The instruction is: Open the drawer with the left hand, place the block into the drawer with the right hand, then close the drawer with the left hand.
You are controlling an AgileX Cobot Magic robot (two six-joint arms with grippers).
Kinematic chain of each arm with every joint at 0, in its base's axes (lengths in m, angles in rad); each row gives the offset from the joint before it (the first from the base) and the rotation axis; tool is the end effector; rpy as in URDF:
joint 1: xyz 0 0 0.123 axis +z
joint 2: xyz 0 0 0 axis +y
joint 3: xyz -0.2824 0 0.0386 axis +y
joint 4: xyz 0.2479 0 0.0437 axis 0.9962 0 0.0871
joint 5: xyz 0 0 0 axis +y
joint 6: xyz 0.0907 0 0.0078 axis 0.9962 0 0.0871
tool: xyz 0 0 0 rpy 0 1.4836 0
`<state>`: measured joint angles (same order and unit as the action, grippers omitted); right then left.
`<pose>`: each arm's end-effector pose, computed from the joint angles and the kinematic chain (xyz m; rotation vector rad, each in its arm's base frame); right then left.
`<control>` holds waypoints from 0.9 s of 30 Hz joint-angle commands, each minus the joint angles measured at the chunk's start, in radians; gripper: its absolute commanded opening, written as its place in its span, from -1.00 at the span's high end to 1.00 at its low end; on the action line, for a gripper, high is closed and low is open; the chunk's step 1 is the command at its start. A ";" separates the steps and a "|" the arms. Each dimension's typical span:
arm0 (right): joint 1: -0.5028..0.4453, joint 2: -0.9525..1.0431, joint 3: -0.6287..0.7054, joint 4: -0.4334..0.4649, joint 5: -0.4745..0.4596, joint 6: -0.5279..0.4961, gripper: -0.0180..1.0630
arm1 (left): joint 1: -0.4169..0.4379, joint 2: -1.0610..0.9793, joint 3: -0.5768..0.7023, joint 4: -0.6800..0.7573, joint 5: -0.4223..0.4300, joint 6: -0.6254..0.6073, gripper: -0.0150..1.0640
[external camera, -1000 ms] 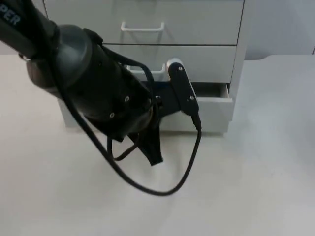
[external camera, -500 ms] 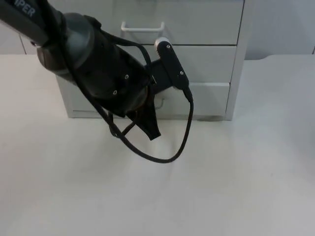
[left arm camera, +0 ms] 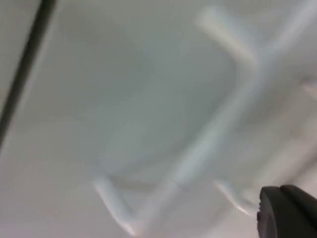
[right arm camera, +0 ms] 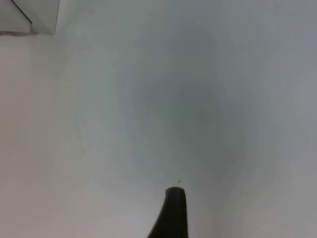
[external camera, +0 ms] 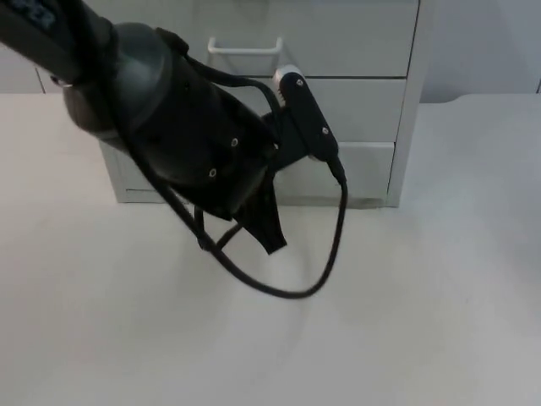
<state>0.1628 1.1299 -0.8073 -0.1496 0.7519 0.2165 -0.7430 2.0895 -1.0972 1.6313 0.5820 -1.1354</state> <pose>0.2123 0.0255 0.2824 -0.0318 2.5448 -0.0249 0.3247 -0.2303 0.1076 1.1501 2.0282 0.5877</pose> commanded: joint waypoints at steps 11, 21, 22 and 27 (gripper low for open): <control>-0.003 -0.008 0.001 -0.005 -0.007 -0.008 -0.33 | -0.154 -0.291 0.228 -0.471 -0.082 0.261 0.97; -0.003 -0.008 0.001 -0.005 -0.007 -0.008 -0.33 | -0.112 -0.392 0.253 -0.930 -0.117 0.674 0.97; -0.003 -0.008 0.001 -0.005 -0.007 -0.008 -0.33 | -0.112 -0.392 0.253 -0.930 -0.117 0.674 0.97; -0.003 -0.008 0.001 -0.005 -0.007 -0.008 -0.33 | 0.058 -0.401 0.253 -1.308 -0.132 0.969 0.97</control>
<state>0.1628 1.1299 -0.8073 -0.1496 0.7519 0.2146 -0.7339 1.7018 -0.8506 0.4604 0.4568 -0.2510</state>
